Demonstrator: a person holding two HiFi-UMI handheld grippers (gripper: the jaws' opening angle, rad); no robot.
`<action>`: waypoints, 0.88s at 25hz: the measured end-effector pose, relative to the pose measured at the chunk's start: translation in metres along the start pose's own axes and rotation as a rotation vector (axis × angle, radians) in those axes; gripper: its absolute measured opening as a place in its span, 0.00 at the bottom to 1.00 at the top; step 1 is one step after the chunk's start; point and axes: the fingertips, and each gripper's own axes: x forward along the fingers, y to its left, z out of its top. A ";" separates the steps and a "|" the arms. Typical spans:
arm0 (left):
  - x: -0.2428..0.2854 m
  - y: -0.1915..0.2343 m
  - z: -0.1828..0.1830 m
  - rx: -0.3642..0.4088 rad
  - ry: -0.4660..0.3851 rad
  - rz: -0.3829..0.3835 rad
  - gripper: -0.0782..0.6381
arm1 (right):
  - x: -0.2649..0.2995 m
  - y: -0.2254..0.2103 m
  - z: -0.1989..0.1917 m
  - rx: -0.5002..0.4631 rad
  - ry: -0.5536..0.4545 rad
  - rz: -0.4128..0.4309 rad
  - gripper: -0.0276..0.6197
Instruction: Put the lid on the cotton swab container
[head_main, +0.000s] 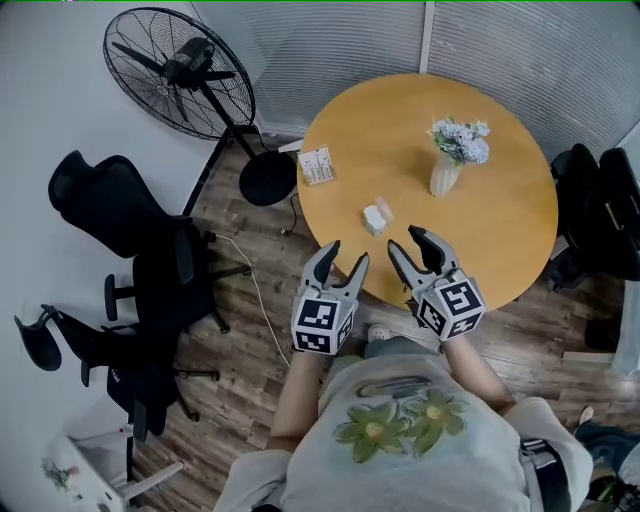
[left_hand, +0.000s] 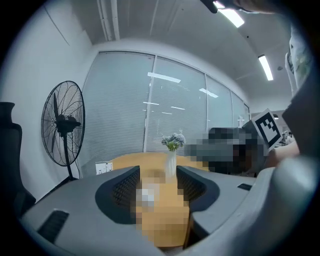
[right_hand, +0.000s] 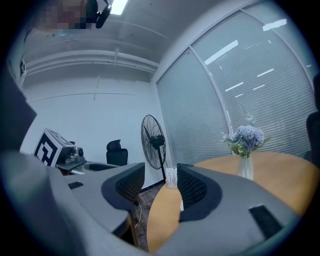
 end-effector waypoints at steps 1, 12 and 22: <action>0.004 0.002 -0.001 -0.001 0.002 0.003 0.44 | 0.002 -0.003 0.000 0.006 0.000 0.007 0.36; 0.039 0.021 -0.024 0.048 0.060 -0.029 0.56 | 0.026 -0.034 -0.022 0.159 0.044 0.037 0.41; 0.101 0.033 -0.063 0.097 0.178 -0.110 0.63 | 0.054 -0.063 -0.052 0.287 0.114 0.007 0.41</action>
